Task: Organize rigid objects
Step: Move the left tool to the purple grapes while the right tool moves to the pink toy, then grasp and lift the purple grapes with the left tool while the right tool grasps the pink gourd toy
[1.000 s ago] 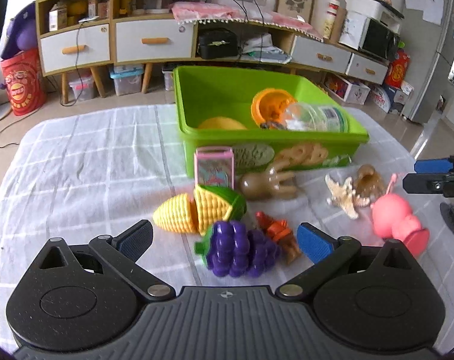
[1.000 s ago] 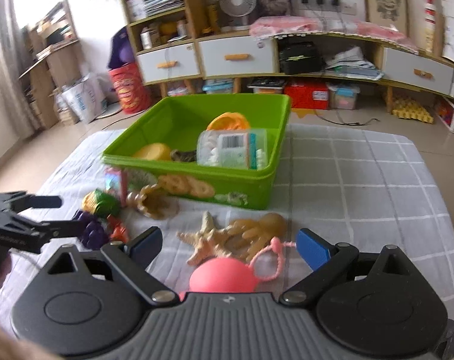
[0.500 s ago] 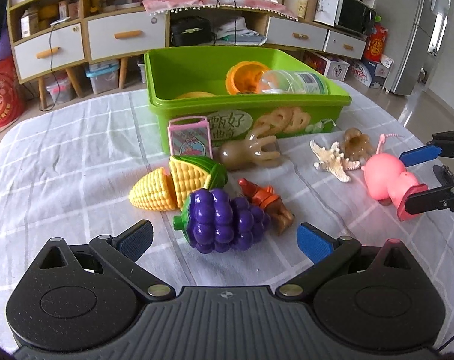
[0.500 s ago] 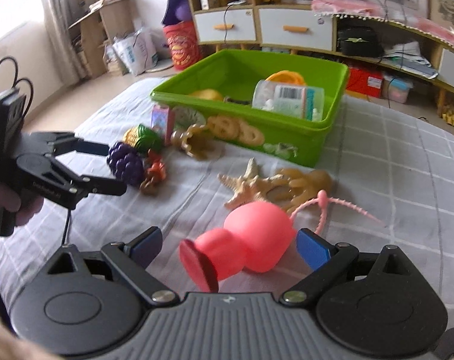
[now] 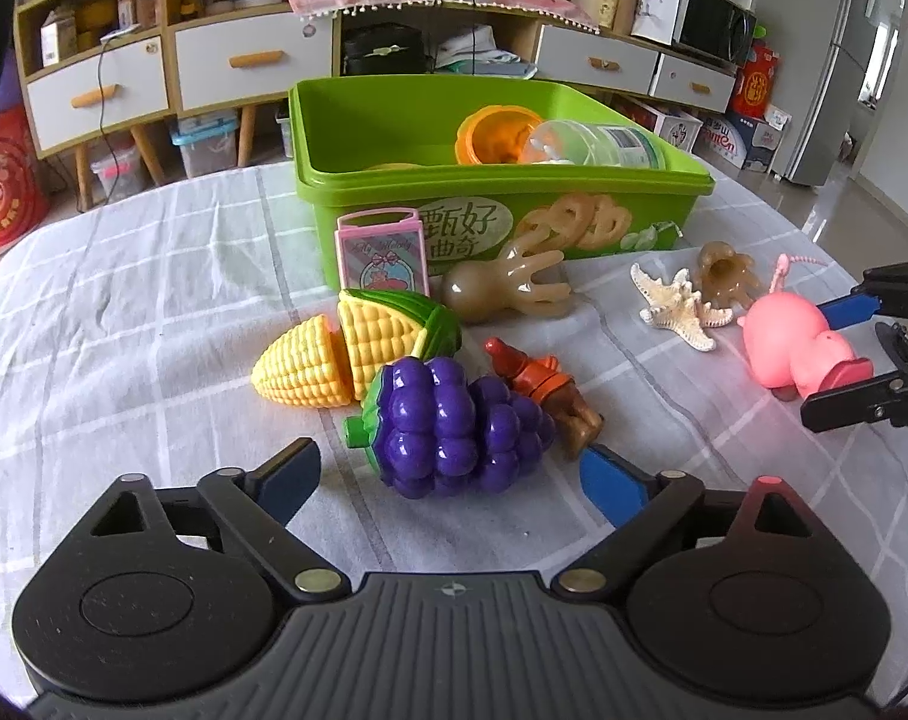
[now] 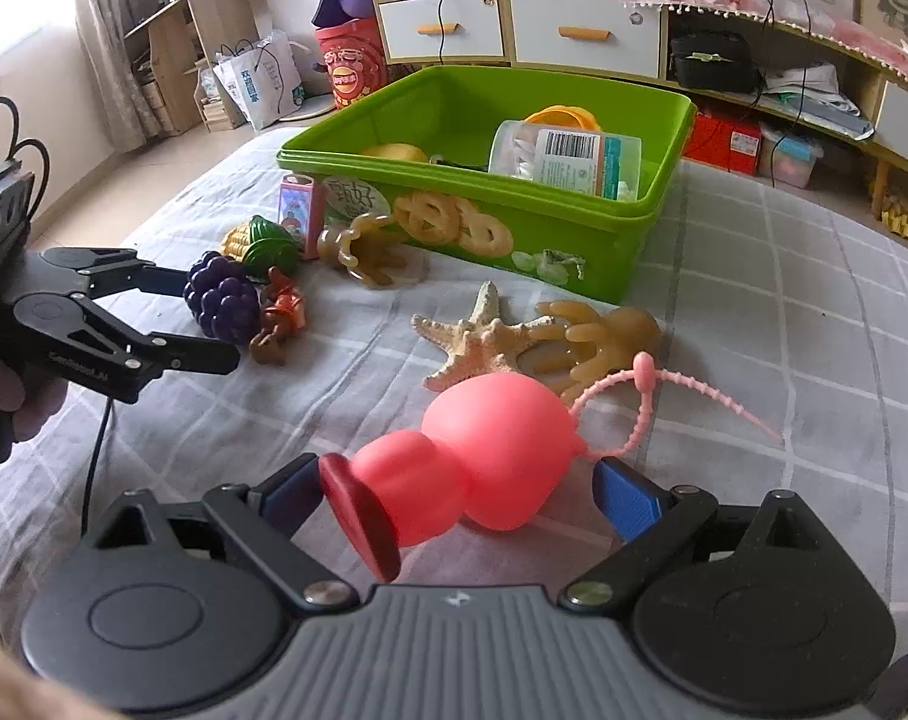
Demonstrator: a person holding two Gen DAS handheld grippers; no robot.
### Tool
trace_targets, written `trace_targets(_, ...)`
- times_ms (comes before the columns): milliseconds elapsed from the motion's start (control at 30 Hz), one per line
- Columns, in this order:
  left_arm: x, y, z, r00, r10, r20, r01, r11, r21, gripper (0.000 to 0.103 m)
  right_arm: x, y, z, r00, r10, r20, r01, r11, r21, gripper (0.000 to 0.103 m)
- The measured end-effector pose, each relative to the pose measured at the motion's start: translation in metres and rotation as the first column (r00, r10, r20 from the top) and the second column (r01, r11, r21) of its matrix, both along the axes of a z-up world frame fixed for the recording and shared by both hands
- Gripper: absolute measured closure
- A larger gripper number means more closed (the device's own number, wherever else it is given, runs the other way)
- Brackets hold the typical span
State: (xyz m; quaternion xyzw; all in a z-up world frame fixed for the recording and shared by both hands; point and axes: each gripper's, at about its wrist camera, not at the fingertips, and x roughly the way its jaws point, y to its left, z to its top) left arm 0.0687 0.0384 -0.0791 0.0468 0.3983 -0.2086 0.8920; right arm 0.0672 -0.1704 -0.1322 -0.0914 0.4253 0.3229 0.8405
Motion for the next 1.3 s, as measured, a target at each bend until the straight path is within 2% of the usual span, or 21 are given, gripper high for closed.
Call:
trace_targets(400,0.003,0.000,0.000,1.000,-0.002,-0.011,0.001,1.000,-0.026,0.019,-0.001,0.003,-0.003,1.000,0.006,-0.005,-0.006,1.000,0.001,0.024)
trace_targets(567,0.004,0.002,0.002,1.000,0.005,-0.014,-0.005,1.000,-0.028,0.028,0.000,0.004,-0.003,1.000,0.000,-0.009,0.000,1.000,0.010,0.024)
trace_targets(733,0.007,0.005,0.005,0.999,0.016,-0.038,-0.018,0.999,-0.046,0.028,0.000,0.005,-0.002,1.000,-0.015,0.001,0.015,1.000,0.019,0.027)
trace_targets(867,0.007,0.006,0.007,0.999,0.018,-0.044,-0.020,0.998,-0.052,0.029,0.002,0.005,-0.001,1.000,-0.022,0.004,0.022,0.999,0.026,0.035)
trace_targets(1300,0.005,0.006,0.022,0.999,0.013,-0.043,-0.017,0.996,-0.092,0.029,-0.002,0.012,0.008,1.000,-0.001,0.028,-0.001,0.998,0.057,0.037)
